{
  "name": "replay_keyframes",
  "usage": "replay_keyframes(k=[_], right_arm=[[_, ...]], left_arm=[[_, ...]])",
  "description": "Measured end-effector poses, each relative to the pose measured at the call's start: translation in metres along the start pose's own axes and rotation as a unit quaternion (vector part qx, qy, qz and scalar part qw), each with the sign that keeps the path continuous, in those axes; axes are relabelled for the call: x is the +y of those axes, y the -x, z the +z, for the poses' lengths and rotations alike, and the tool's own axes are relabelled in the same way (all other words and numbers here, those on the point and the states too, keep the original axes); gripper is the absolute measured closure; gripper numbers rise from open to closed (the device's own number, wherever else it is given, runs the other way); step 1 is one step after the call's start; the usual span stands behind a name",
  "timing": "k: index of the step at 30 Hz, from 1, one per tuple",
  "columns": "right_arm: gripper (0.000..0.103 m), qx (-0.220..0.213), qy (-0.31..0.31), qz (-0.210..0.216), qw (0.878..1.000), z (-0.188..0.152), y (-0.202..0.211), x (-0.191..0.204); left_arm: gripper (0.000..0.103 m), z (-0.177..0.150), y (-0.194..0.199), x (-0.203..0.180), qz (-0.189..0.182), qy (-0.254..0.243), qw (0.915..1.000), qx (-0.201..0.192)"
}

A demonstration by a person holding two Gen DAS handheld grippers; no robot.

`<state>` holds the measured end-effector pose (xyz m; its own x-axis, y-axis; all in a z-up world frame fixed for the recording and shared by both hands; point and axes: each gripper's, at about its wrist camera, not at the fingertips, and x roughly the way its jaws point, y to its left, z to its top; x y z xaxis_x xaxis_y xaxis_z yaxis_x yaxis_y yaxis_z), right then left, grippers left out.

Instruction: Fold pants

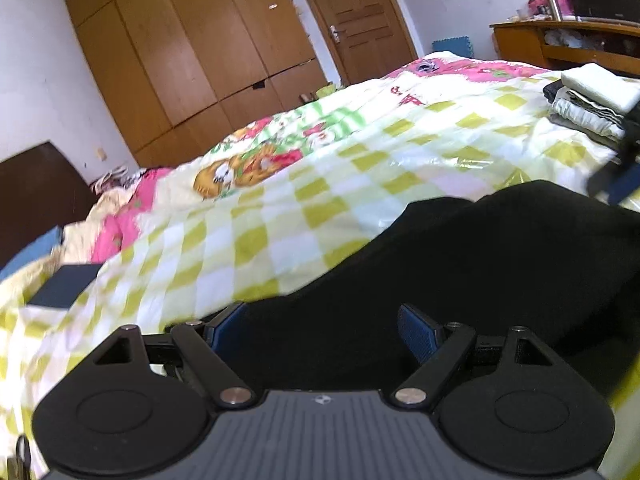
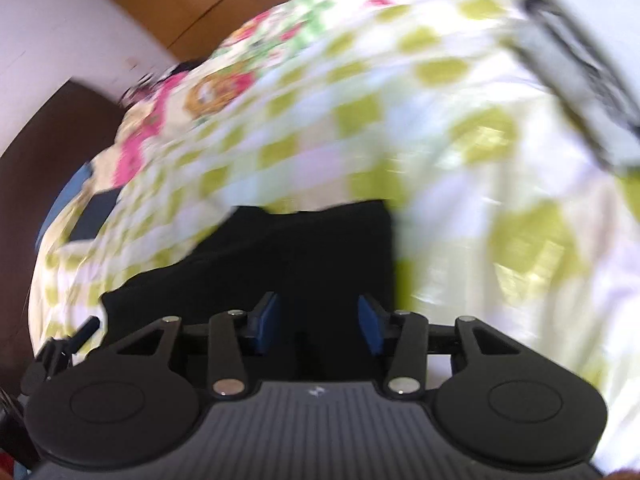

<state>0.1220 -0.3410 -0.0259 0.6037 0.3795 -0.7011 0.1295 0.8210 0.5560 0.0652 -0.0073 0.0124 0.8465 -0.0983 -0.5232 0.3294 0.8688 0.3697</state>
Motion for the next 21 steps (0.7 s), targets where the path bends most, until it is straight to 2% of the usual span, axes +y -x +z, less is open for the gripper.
replay_keyframes(k=[5,8,13,18,21], right_arm=[[0.051,0.014,-0.043,0.048,0.998,-0.011,-0.014,-0.023],[0.043,0.037,-0.088,0.106,0.99,-0.017,-0.028,-0.04],[0.043,0.035,-0.125,0.159,0.979,-0.021,-0.026,-0.054],[0.045,0.038,-0.123,0.176,0.976,-0.018,-0.036,-0.057],[0.045,0.041,-0.127,0.173,0.976,-0.016,-0.039,-0.05]], left_arm=[[0.009,0.003,-0.015,-0.018,0.006,-0.025,0.9996,0.013],[0.009,-0.005,-0.022,-0.029,0.0,-0.036,0.9985,0.041],[0.009,-0.015,-0.012,-0.039,0.002,-0.055,0.9972,0.051],[0.009,-0.007,-0.011,-0.04,0.017,-0.053,0.9979,0.032],[0.009,-0.008,-0.021,-0.041,0.021,-0.039,0.9981,0.043]])
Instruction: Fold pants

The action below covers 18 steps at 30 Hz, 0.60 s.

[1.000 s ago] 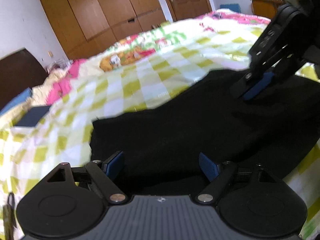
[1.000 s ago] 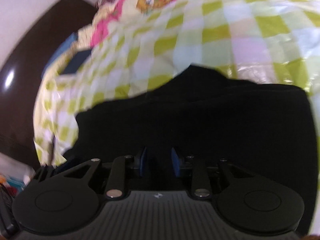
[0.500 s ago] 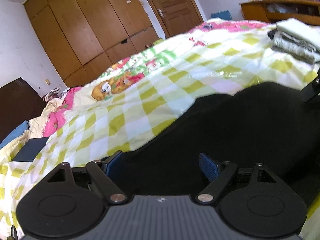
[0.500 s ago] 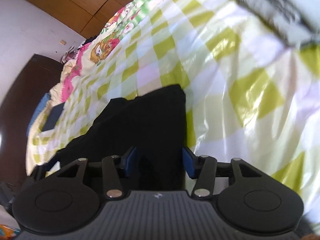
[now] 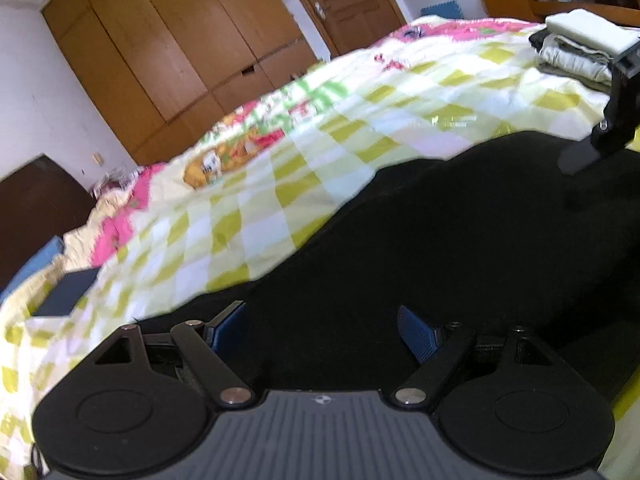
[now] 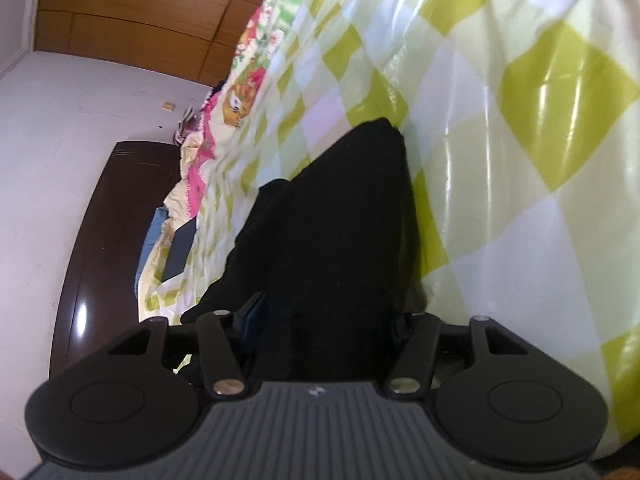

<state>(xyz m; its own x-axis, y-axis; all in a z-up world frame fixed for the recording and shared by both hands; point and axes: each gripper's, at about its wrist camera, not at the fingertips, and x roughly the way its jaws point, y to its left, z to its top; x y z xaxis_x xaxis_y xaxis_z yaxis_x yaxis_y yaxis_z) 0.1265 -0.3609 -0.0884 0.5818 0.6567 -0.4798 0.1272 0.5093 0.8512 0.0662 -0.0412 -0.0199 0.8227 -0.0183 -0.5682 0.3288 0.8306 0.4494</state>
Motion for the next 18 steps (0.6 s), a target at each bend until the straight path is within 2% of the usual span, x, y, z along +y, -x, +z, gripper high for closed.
replay_keyframes(k=[1,2,4,10,13,15,18], right_arm=[[0.055,-0.005,0.004,-0.001,1.0,0.001,0.003,0.006],[0.071,-0.01,0.004,0.002,1.0,0.001,0.007,0.01],[0.082,-0.015,-0.002,0.019,1.0,0.003,0.016,0.02],[0.082,-0.022,0.067,0.027,0.997,0.0,0.014,0.089],[0.082,-0.012,0.109,0.032,0.993,-0.002,0.002,0.128],[0.082,-0.005,0.136,0.028,0.99,-0.005,-0.008,0.152],[0.082,0.01,0.17,0.023,0.985,-0.013,-0.03,0.187]], left_arm=[[0.009,-0.003,0.0,-0.001,0.001,0.0,1.0,-0.001],[0.009,-0.005,0.001,-0.001,0.003,-0.001,1.0,-0.003],[0.009,-0.009,0.005,0.0,0.007,-0.003,0.9999,-0.01],[0.009,-0.017,0.011,0.008,0.015,0.007,0.9998,-0.011],[0.009,-0.022,0.015,0.014,0.013,0.006,0.9999,-0.005],[0.009,-0.026,0.022,0.024,0.016,0.019,0.9996,-0.008],[0.009,-0.035,0.034,0.048,0.046,0.059,0.9969,-0.024]])
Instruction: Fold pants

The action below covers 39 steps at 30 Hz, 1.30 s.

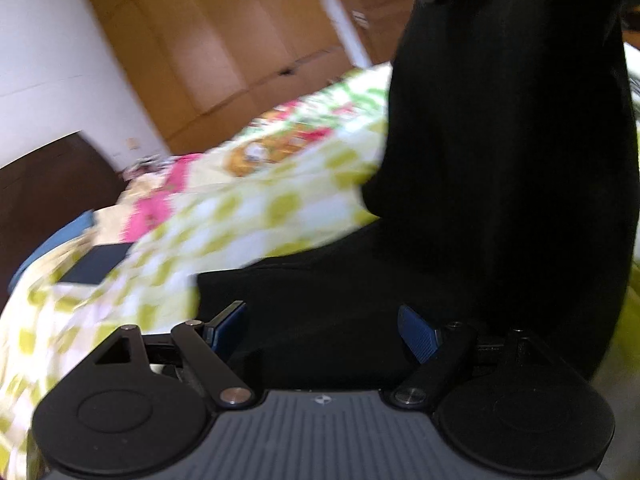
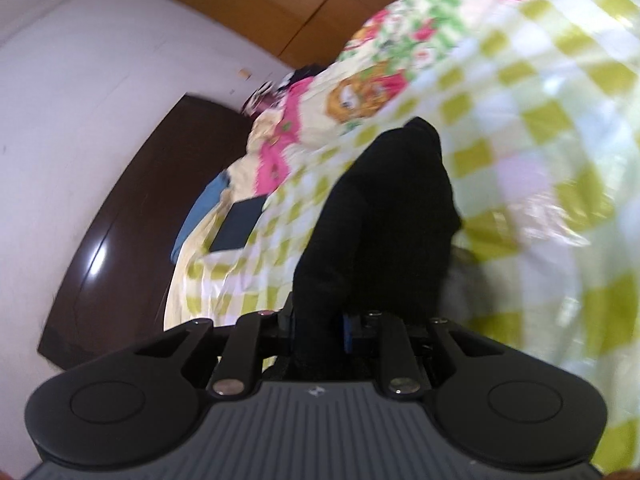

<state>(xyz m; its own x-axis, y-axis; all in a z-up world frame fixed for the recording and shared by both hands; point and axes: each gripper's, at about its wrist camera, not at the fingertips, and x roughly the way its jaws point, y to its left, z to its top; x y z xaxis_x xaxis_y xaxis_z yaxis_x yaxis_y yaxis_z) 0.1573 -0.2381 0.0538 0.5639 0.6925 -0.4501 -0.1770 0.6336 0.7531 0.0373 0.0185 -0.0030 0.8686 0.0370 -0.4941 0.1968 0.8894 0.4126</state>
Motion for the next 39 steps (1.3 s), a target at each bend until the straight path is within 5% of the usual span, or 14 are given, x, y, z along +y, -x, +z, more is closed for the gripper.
replay_keyframes(k=[8,19,26,33,39], right_arm=[[0.082,0.068,0.054,-0.018,0.996,-0.023,-0.094,0.065],[0.072,0.143,0.084,-0.039,0.985,-0.076,-0.161,0.089],[0.06,0.152,0.067,0.001,0.986,-0.089,-0.146,0.086],[0.06,0.118,0.106,-0.037,0.987,-0.095,-0.097,0.065],[0.06,0.126,0.083,-0.056,0.987,-0.109,-0.09,0.032]], left_arm=[[0.009,-0.02,0.001,0.061,-0.028,0.11,0.9934,0.017],[0.008,-0.048,-0.01,0.093,-0.014,0.135,0.9901,0.037],[0.008,-0.063,-0.001,0.099,-0.01,0.124,0.9909,0.051],[0.008,-0.072,0.023,0.115,-0.01,0.127,0.9898,0.063],[0.008,-0.065,0.031,0.125,0.052,0.092,0.9918,0.072]])
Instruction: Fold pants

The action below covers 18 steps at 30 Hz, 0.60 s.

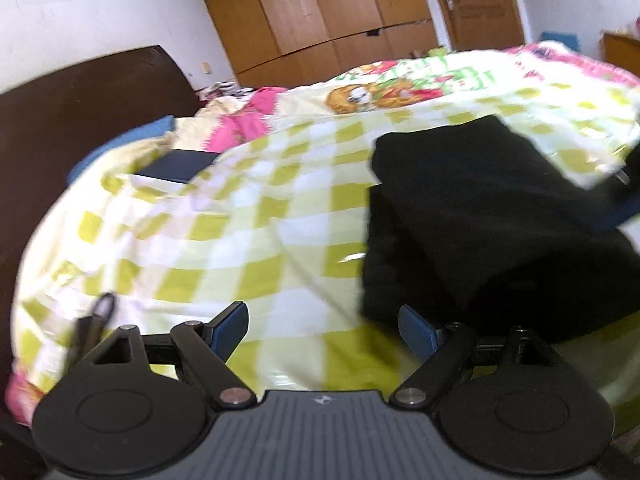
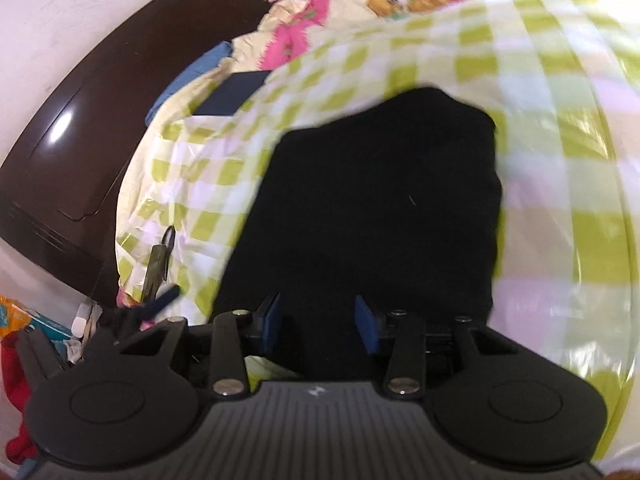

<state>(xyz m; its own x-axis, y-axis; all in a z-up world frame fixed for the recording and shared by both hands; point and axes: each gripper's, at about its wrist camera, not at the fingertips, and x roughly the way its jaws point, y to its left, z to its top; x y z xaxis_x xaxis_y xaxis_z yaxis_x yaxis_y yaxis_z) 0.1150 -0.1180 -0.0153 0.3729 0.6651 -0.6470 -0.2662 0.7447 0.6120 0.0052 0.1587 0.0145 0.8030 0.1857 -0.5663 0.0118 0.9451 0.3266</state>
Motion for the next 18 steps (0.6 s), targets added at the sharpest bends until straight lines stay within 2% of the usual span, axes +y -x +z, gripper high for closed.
replay_keyframes(k=[3,5,10,13,16,17,18], right_arm=[[0.06,0.008,0.012,0.016,1.0,-0.009,-0.011,0.001],[0.059,0.009,0.013,0.027,1.0,-0.01,-0.015,0.003],[0.054,-0.006,0.035,0.046,0.998,-0.002,-0.001,0.01],[0.053,-0.023,0.065,0.045,0.997,0.022,0.007,0.019],[0.042,-0.045,0.103,0.034,0.993,0.06,0.004,0.036],[0.037,-0.041,0.115,0.033,0.992,0.07,-0.002,0.041],[0.036,-0.037,0.13,0.027,0.99,0.081,-0.009,0.047]], left_arm=[[0.008,0.005,0.004,0.007,0.026,-0.003,0.9996,0.004],[0.008,0.009,0.01,0.012,0.027,0.001,0.9996,-0.002],[0.008,0.018,0.017,0.008,-0.018,0.013,0.9998,0.004],[0.008,0.017,0.022,0.004,-0.045,0.014,0.9988,0.011],[0.008,0.015,0.035,0.003,-0.049,0.015,0.9987,-0.002],[0.008,0.016,0.039,0.004,-0.053,0.021,0.9983,-0.008],[0.008,0.016,0.042,0.005,-0.063,0.032,0.9974,-0.013]])
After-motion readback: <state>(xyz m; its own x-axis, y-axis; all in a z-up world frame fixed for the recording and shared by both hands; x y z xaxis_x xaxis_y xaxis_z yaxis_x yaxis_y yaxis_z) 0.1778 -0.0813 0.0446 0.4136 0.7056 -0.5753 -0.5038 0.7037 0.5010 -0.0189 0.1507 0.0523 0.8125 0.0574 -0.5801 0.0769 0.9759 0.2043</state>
